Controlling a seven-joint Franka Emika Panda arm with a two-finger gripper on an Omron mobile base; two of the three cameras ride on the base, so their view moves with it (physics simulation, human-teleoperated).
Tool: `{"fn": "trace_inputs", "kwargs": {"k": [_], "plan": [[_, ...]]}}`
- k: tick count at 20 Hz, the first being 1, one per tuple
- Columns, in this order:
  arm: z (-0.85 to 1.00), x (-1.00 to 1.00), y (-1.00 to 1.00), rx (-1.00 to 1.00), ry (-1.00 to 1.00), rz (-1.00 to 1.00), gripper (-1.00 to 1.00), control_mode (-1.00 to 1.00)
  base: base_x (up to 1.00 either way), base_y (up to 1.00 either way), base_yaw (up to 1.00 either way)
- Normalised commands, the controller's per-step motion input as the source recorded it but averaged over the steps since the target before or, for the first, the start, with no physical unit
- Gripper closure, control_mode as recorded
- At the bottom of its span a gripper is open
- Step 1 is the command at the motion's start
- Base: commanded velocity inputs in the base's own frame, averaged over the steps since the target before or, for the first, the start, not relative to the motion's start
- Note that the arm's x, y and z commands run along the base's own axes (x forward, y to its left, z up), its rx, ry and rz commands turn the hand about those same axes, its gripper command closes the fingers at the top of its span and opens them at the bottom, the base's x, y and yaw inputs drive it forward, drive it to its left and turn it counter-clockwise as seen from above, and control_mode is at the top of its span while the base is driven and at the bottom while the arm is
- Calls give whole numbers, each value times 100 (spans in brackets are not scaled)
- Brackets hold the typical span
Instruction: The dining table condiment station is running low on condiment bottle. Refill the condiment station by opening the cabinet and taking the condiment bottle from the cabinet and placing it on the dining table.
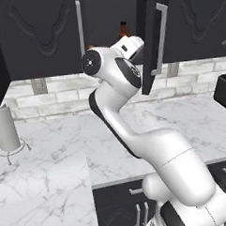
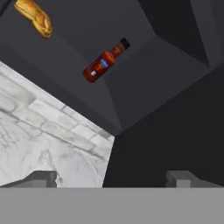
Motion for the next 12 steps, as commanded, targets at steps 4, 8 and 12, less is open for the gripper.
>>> {"fn": "trace_inputs", "kwargs": {"k": [4, 8, 12], "plan": [[0, -80, -87, 0, 0, -22, -100, -100, 0, 0, 0], [0, -32, -100, 0, 2, -19, -100, -100, 0, 0, 0], [0, -14, -100, 6, 5, -13, -100, -100, 0, 0, 0]]}}
